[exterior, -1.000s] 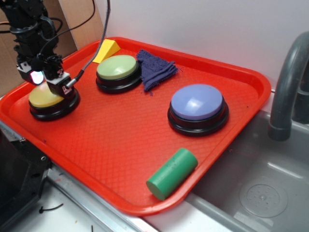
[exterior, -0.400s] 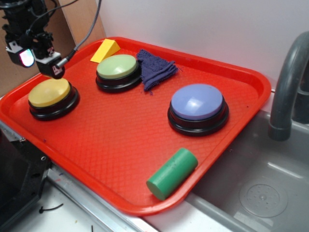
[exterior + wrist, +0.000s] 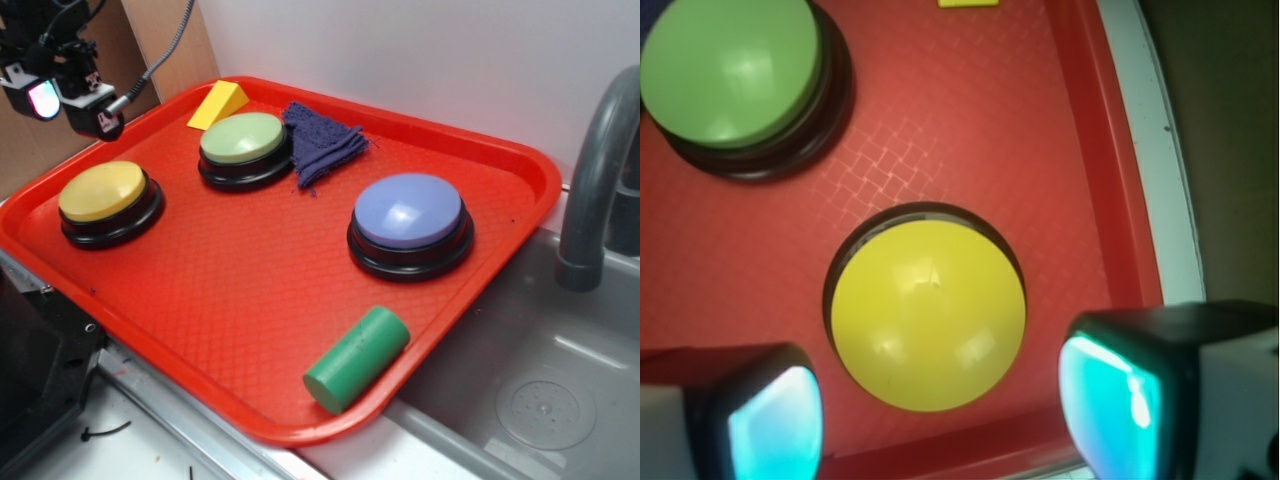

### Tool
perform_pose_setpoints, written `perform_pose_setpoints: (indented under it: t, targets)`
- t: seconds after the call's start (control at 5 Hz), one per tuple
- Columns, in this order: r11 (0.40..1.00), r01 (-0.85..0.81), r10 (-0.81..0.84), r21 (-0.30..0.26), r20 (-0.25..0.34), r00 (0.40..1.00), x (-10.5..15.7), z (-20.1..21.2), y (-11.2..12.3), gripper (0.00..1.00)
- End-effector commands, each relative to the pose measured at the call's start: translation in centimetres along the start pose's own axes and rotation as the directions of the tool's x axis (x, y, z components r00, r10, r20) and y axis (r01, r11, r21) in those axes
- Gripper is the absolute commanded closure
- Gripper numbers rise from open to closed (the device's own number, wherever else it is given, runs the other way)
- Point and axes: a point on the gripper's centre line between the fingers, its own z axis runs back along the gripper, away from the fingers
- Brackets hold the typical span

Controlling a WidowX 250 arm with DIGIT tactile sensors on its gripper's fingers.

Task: Push the yellow button.

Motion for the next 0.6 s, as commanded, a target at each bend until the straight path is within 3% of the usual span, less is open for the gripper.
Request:
perform_pose_setpoints:
  t: [0.0,0.4]
  targets:
    - [1.000,-0.018,0.017,0.015,0.070,0.997,0.9,2.9,1.0,0.00]
    - [1.000,-0.025,0.024,0.011,0.074,0.997,1.2,4.1,1.1,0.00]
